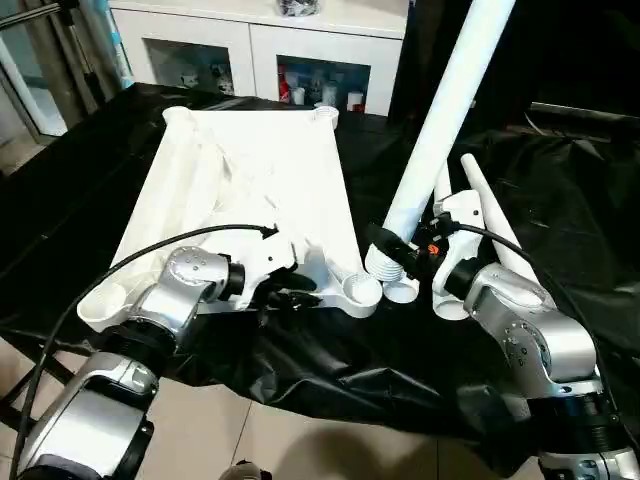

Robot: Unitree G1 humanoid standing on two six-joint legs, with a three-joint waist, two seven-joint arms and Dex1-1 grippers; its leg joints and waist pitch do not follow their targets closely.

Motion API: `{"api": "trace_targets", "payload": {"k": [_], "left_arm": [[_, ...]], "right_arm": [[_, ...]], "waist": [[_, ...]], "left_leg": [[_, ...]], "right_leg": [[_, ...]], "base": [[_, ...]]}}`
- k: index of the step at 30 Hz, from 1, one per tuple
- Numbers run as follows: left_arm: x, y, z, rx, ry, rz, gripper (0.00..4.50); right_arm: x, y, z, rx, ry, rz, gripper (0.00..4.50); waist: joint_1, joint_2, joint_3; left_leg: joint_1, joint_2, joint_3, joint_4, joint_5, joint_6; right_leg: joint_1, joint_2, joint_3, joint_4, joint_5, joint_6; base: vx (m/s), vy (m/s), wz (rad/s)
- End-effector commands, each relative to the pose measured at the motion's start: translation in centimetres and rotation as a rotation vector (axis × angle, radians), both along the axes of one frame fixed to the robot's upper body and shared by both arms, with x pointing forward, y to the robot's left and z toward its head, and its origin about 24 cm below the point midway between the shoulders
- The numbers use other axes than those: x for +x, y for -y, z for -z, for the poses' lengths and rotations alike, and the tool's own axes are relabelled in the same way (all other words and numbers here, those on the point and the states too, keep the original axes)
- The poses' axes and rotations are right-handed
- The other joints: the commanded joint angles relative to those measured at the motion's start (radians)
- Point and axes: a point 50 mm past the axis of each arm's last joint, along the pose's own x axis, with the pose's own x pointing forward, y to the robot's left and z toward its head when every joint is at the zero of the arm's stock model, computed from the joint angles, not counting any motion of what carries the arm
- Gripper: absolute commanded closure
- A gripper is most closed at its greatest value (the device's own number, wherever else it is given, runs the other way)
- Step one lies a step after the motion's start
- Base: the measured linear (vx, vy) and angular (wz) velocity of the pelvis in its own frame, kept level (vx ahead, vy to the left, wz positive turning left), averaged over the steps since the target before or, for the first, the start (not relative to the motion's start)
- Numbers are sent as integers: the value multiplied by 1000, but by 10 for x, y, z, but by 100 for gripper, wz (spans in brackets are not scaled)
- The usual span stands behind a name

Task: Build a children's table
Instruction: Insert table leg to table base

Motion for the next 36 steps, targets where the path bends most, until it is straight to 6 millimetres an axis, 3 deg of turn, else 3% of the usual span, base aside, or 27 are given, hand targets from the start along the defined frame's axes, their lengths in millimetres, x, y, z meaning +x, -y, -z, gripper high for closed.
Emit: {"api": "trace_targets", "payload": {"k": [1, 5, 11, 16, 22, 23, 24, 25, 27, 28, 30, 32, 36], "left_arm": [[-2, -3, 4, 51, -28, 18, 380], [-1, -6, 4, 53, -34, 17, 391], [-3, -8, 5, 54, -53, 24, 446], [-4, -7, 7, 59, -63, 18, 450], [-7, -3, 12, 34, -55, -4, 450], [-8, -1, 13, 27, -55, -6, 450], [-9, 1, 13, 22, -51, -5, 450], [-9, 2, 13, 20, -48, -5, 450], [-9, 3, 13, 14, -41, -10, 450], [-9, 3, 13, 14, -36, -12, 450], [-8, 3, 12, 15, -30, -15, 450], [-8, 3, 12, 12, -23, -16, 450], [-9, 4, 9, 3, -21, -7, 450]], "right_arm": [[0, 0, -6, -5, 18, -11, 261], [0, 0, -6, -9, 17, -26, 261], [0, -3, 0, -30, -24, -82, 261], [2, -7, 3, -33, -48, -138, 261], [6, -14, 7, -65, -71, -191, 261], [6, -15, 9, -73, -84, -202, 261], [6, -16, 12, -81, -94, -213, 261], [6, -17, 13, -84, -98, -215, 261], [7, -17, 15, -95, -113, -217, 261], [7, -17, 16, -100, -121, -222, 261], [8, -16, 16, -107, -126, -229, 261], [8, -15, 16, -107, -124, -230, 261], [11, -14, 18, -98, -120, -223, 261]], "waist": [[2, 1, -72], [2, -1, -71], [1, -8, -70], [-1, -1, -72], [1, -2, -71], [-1, -3, -71], [-1, -16, -70], [1, -11, -71], [1, -14, -70], [0, -21, -70], [1, -16, -69], [1, -22, -69], [-1, -19, -69]], "left_leg": [[24, 52, -18, -68, -180, -10], [25, 51, -17, -68, -180, -5], [22, 53, -17, -69, -174, -1], [22, 52, -16, -66, -164, 7], [25, 55, -16, -67, -180, 2], [24, 55, -17, -67, -179, 2], [24, 55, -15, -68, -174, 7], [24, 55, -16, -67, -169, 8], [22, 53, -14, -66, -159, 14], [21, 54, -13, -67, -156, 17], [23, 54, -14, -67, -158, 17], [23, 55, -13, -67, -164, 16], [22, 55, -14, -68, -171, 12]], "right_leg": [[39, -89, 48, -81, -47, -225], [39, -89, 47, -83, -57, -226], [41, -90, 48, -83, -82, -220], [40, -89, 47, -80, -35, -237], [38, -90, 47, -81, -53, -243], [40, -91, 47, -80, -53, -243], [40, -90, 46, -81, -56, -242], [40, -92, 46, -79, -56, -244], [40, -91, 47, -82, -66, -235], [40, -90, 47, -83, -68, -230], [37, -90, 47, -82, -75, -224], [37, -91, 48, -84, -87, -219], [36, -91, 46, -84, -100, -221]], "base": [[0, 0, 0], [0, 0, 0], [0, 0, 0], [0, 0, 0], [0, 0, 0], [0, 0, 0], [0, 0, 0], [0, 0, 0], [0, 0, 0], [0, 0, 0], [0, 0, 0], [0, 0, 0], [0, 0, 0]]}}
